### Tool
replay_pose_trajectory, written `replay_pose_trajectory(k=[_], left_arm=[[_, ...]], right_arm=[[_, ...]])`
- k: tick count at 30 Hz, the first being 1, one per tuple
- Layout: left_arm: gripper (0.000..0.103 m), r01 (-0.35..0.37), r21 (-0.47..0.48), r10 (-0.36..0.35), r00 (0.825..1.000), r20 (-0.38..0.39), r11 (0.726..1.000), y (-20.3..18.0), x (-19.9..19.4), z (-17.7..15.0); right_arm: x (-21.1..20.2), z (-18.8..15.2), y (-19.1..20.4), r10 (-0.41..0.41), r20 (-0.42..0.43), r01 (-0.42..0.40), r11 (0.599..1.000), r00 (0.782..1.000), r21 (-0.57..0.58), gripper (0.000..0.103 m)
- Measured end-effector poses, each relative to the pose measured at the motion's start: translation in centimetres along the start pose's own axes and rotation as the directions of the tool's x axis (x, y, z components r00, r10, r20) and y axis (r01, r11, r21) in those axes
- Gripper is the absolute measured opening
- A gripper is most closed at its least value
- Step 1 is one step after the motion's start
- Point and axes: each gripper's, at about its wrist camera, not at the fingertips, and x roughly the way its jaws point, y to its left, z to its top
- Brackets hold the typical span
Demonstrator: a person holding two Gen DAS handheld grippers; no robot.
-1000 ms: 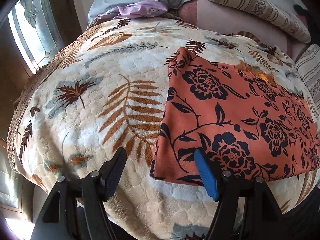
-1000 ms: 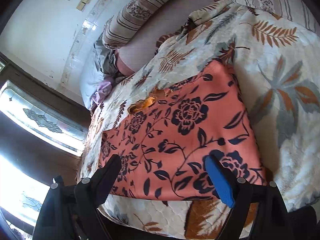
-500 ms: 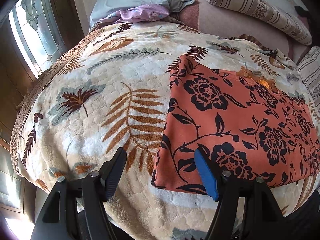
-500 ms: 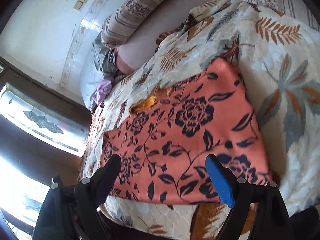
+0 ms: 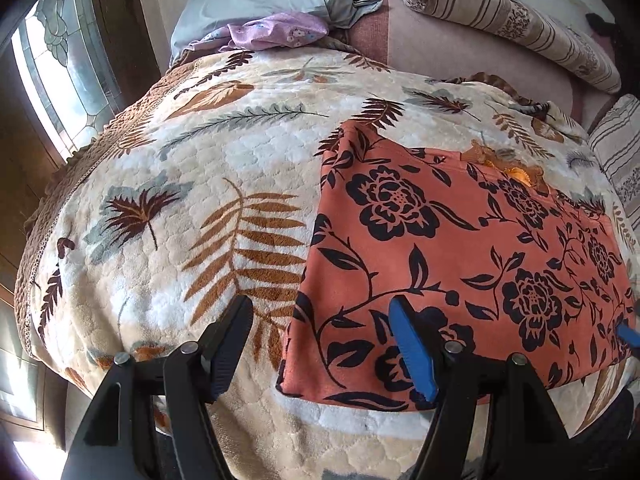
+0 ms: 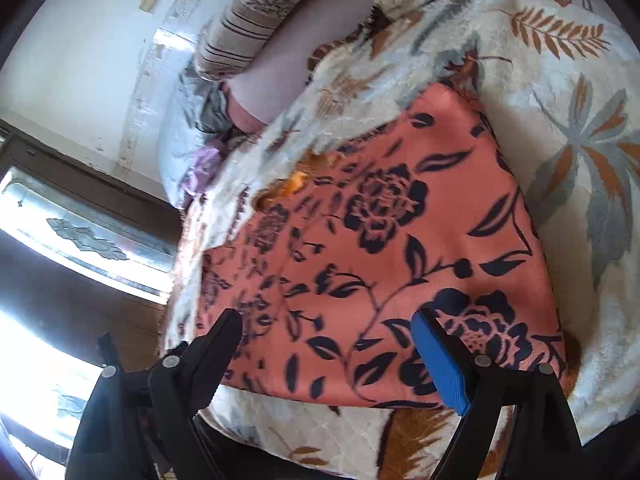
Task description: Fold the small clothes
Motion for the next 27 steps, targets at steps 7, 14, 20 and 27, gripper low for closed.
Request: replay_pose_trajectory(k=[7,14,20,27], left_arm=[[0.077,-0.02,-0.007,0.019,0.995,-0.093,1.0,0.4,3.1,-0.9],[0.077,-0.038,0.026,0.037,0.999,0.013,0.999,-1.3,0.2,0.4],[0.077,0.017,0.048,-0.018,1.0,0.02,0.999,-5.1,-0.2,0.9],[0.077,0.073,0.079,-0.072,0.997,-0.004,0.994,-9.1,-0.2,0.3]], right_arm=[[-3.2,-0.7,1.3,0.039,0.081,-0.036,0.999,0.996,-0.029,0.088],[-3.0,-5.3,-2.4,0.08,0.063,-0.089,0.986,0.995,0.141,0.088],[-3.8,-4.8,-5.3,0.072,0.189,-0.126,0.949,0.979,0.29,0.088],[-4.6,-3.2,-7.4,0.063,0.277,-0.173,0.903,0.959,0.393,0.088]])
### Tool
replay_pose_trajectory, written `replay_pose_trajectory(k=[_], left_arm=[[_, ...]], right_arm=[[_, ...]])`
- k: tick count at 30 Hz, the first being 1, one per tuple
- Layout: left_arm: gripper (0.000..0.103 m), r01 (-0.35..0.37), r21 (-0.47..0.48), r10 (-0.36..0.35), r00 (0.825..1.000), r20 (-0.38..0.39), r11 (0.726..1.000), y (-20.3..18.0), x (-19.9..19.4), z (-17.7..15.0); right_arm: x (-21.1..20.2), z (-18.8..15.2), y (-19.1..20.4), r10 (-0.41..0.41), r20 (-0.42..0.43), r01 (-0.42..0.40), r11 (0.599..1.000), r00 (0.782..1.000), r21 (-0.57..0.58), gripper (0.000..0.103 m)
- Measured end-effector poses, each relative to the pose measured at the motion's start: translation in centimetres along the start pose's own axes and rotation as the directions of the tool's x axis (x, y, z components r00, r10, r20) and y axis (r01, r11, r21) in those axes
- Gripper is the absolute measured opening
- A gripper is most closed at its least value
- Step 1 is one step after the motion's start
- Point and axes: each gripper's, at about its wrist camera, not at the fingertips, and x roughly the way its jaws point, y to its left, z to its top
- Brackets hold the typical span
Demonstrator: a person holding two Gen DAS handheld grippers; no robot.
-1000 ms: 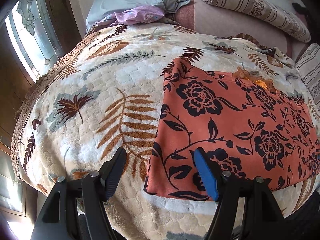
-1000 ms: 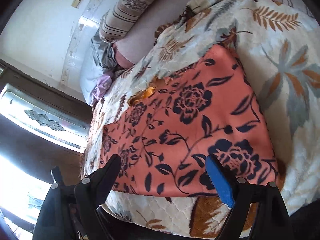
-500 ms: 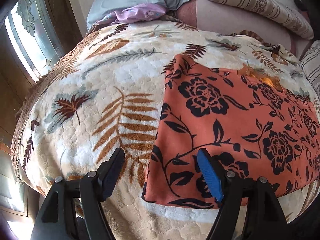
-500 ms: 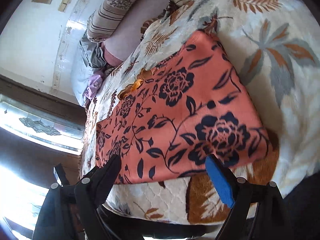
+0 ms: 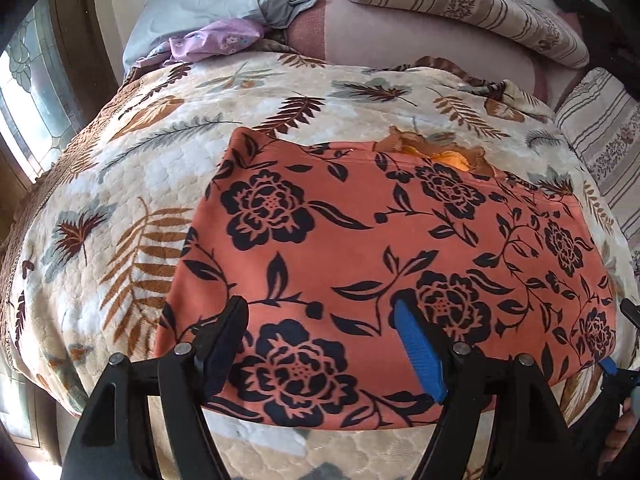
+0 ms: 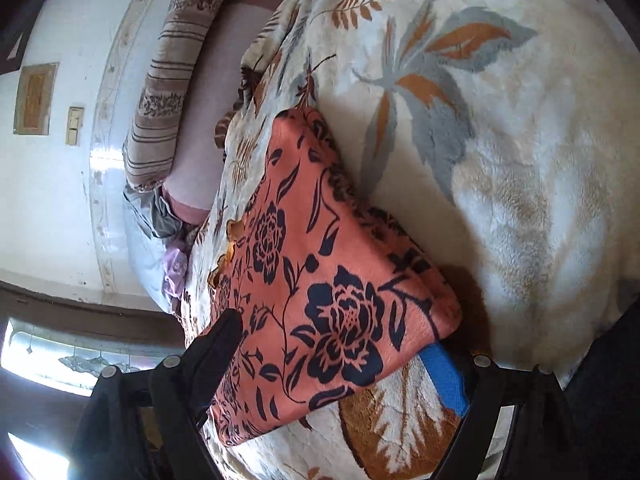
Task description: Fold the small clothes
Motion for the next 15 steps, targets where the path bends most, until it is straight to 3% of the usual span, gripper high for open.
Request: replay_pose_trajectory(k=[15], left_arm=[[0.077,0.026,0.017,-0.025,1.0,-0.014,1.0,-1.5,0.9,0.4]], right_arm=[[0.2,0.0,1.5,-0.069,0.023,0.07,0.995,0.997,-0.074,0.086]])
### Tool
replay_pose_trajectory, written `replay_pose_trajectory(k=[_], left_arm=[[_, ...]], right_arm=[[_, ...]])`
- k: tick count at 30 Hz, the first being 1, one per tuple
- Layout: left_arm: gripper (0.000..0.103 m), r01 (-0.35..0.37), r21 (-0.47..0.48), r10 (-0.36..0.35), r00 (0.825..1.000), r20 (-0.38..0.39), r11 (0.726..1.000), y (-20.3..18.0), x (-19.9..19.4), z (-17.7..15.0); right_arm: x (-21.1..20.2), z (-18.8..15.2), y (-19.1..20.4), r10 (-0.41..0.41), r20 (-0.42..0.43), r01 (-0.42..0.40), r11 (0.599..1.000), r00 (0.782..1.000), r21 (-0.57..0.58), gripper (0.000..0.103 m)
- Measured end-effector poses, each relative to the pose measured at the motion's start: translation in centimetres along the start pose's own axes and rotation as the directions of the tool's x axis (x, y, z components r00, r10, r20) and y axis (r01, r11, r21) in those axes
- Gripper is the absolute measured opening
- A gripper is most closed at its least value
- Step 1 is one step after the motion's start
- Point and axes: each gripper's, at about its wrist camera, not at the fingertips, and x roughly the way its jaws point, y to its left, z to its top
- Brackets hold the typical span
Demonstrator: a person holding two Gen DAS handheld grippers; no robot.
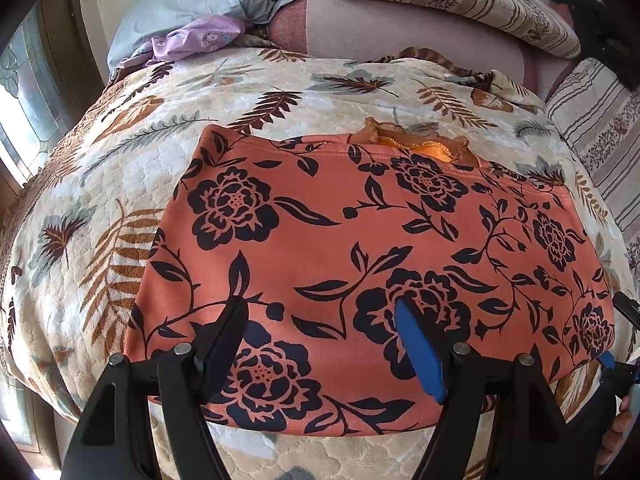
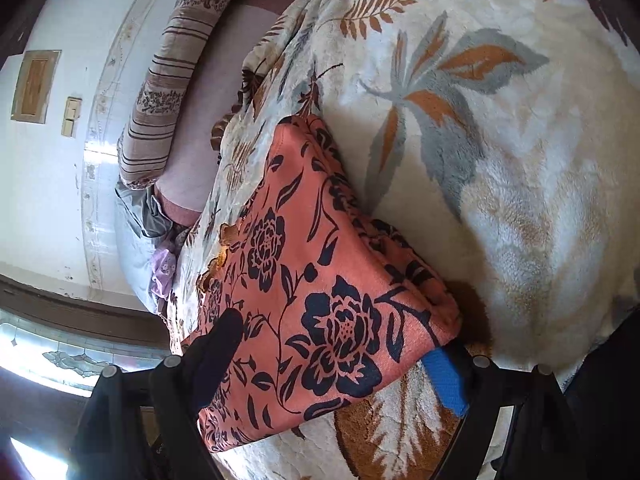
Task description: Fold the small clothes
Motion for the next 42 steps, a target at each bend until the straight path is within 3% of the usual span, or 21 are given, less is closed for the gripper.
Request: replay_pose_trajectory(k=[3,6,8,11,14,16,17,18,21,23,24,26,27,28,30,31,32,36,38,40,42], left_arm=[[0.077,0.018,-0.008,-0.018,1.0,0.018,1.0,-0.2,0.0,0.4],[0.077,0.032,-0.002,-0.032,0.999,0.028,0.999,-0.9,1.1,0.5],[0.079,0.019,0.039,-0.018,1.0,-0.023,0.999,-1.9,3.7,-0.1],[0.081,-0.073,0.137,0.067,0.997,0.049,0.988,-3.7,4.0,-0.5],[0.081,-0.034,0.127,0.022,0.996,0.092,0.991,-3.7,2.0,0.4],[0.081,-0.03,0.133,0.013,0.992,0.129,0.991,-4.1,1.5,0.5],[0.081,-0.036,0.161,0.018,0.994,0.108,0.986,-4.6,2.3,0.4],[0.082,-0.05,0.193,0.042,0.998,0.044,0.98,-5.1,4.0,0.2],[0.083,-0.051,0.158,0.047,0.998,0.03,0.986,-4.9,4.3,0.4],[0.082,-0.025,0.138,0.015,0.997,0.073,0.99,-4.8,2.6,0.7],[0.082,-0.034,0.14,0.017,0.993,0.118,0.99,-5.0,1.9,0.6],[0.082,-0.035,0.187,0.016,0.994,0.104,0.982,-5.8,2.6,0.3],[0.082,-0.029,0.212,0.022,0.999,0.035,0.977,-6.2,4.1,0.1],[0.084,-0.035,0.206,0.028,0.999,0.033,0.978,-6.2,4.9,0.0],[0.085,-0.045,0.204,0.033,0.998,0.059,0.978,-6.3,4.7,0.0],[0.083,-0.036,0.201,0.027,0.999,0.046,0.979,-6.2,4.1,0.3],[0.083,-0.019,0.188,0.011,0.999,0.046,0.982,-5.9,3.4,0.6],[0.083,-0.01,0.129,-0.011,0.987,0.161,0.992,-4.4,0.6,0.6],[0.083,-0.018,0.201,0.015,1.0,0.017,0.979,-5.2,4.2,-0.1],[0.085,-0.024,0.196,0.012,0.998,0.064,0.98,-5.1,4.5,-0.6],[0.084,-0.012,0.19,0.005,0.999,0.038,0.982,-4.9,3.9,-0.1]], right_arm=[[0.1,0.0,0.3,-0.037,0.0,0.037,0.999,0.999,-0.033,0.071],[0.4,0.0,0.2,-0.057,-0.003,0.056,0.998,0.998,-0.035,0.071],[0.7,0.1,0.2,-0.07,-0.007,0.07,0.997,0.998,-0.034,0.072],[0.8,0.0,0.5,-0.085,-0.001,0.085,0.996,0.996,-0.039,0.073],[0.8,0.2,0.9,-0.097,-0.005,0.097,0.994,0.995,-0.05,0.072],[0.9,0.2,1.4,-0.127,-0.003,0.126,0.988,0.992,-0.088,0.061],[1.0,0.2,1.6,-0.151,-0.01,0.149,0.983,0.988,-0.105,0.041],[1.2,0.2,1.6,-0.169,-0.018,0.166,0.98,0.985,-0.113,0.033],[1.4,0.3,1.3,-0.166,-0.032,0.163,0.982,0.986,-0.096,0.033],[1.4,0.2,1.6,-0.161,-0.047,0.157,0.984,0.986,-0.084,0.045],[1.3,0.0,1.8,-0.136,-0.043,0.132,0.988,0.99,-0.077,0.068],[1.1,0.0,2.6,-0.112,-0.016,0.11,0.991,0.994,-0.08,0.088],[1.3,-0.1,2.9,-0.123,-0.02,0.121,0.989,0.992,-0.085,0.088],[1.8,-0.1,3.0,-0.118,-0.035,0.115,0.989,0.992,-0.093,0.088],[2.8,-0.2,3.0,-0.143,-0.052,0.136,0.984,0.988,-0.113,0.073],[3.1,-0.3,2.8,-0.179,-0.054,0.172,0.978,0.982,-0.121,0.042],[3.2,-0.3,2.5,-0.184,-0.053,0.177,0.977,0.981,-0.118,0.027],[2.7,-0.2,3.2,-0.185,-0.036,0.177,0.97,0.982,-0.167,0.018],[3.0,-0.1,3.1,-0.192,-0.044,0.182,0.969,0.98,-0.167,0.018],[3.3,0.0,2.7,-0.178,-0.054,0.169,0.976,0.983,-0.139,0.018],[3.1,0.0,2.0,-0.138,-0.06,0.133,0.987,0.989,-0.088,0.021]])
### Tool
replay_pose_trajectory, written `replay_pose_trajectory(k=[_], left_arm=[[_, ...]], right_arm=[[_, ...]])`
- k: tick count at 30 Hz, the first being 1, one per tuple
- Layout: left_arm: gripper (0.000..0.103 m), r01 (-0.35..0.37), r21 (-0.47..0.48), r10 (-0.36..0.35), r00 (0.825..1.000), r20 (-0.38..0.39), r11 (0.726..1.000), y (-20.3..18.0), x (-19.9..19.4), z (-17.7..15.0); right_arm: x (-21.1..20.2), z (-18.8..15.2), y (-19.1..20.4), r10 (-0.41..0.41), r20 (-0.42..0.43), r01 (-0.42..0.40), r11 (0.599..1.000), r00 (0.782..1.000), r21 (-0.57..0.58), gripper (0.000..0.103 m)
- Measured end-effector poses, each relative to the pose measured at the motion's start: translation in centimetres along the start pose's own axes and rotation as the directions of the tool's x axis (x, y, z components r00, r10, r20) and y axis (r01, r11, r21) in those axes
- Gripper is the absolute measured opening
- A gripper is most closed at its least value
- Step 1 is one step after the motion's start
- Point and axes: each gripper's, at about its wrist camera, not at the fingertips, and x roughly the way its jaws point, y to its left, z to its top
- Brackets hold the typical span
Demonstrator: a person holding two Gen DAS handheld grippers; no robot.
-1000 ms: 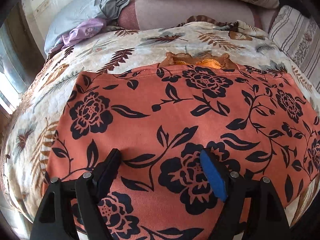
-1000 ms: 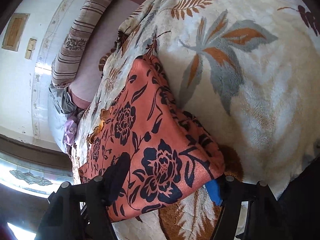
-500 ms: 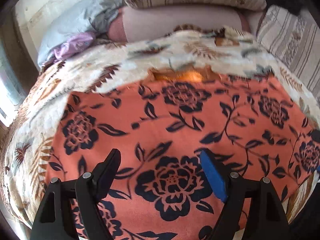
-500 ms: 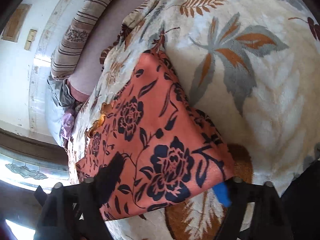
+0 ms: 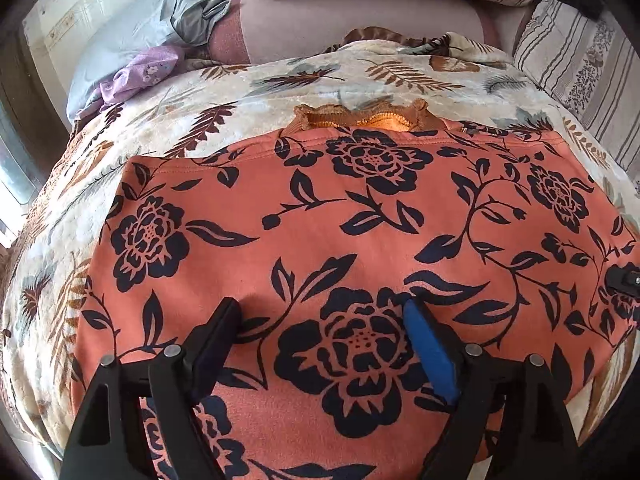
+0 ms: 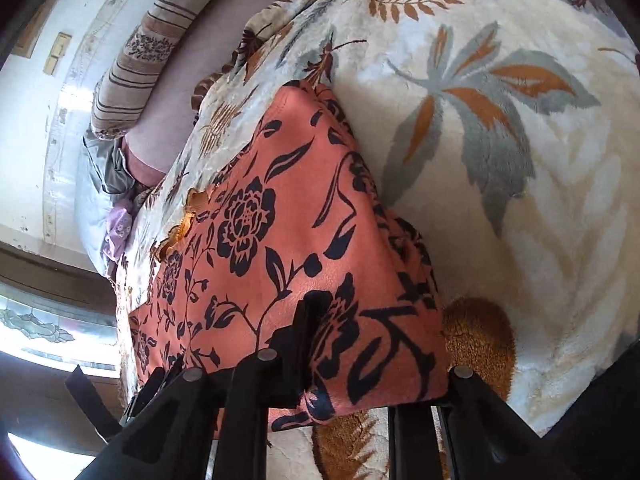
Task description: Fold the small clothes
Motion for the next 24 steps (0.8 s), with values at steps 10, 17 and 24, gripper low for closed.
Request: replay_pose_trajectory(k=[10,17,24], left_arm=[[0.085,0.01,-0.021,-0.01,1.0,-0.006,1.0,0.4,0.4,-0.1],[0.085,0.012,-0.021,-0.012,1.0,-0.008,1.0,0.4,0.5,0.0],[0.085,0.008,-0.02,-0.009,1.0,-0.012,1.0,0.3,0.6,0.0]], right_arm=[[-0.2,0.1,-0.5,0.111,0.004,-0.111,0.991,0.994,0.074,0.062],[-0.1,0.1,-0.3,0.037,-0.01,-0.037,0.999,0.999,0.008,0.025],[-0.2,0.1,-0.8,0.045,-0.009,-0.044,0.999,0.999,0.007,0.021]])
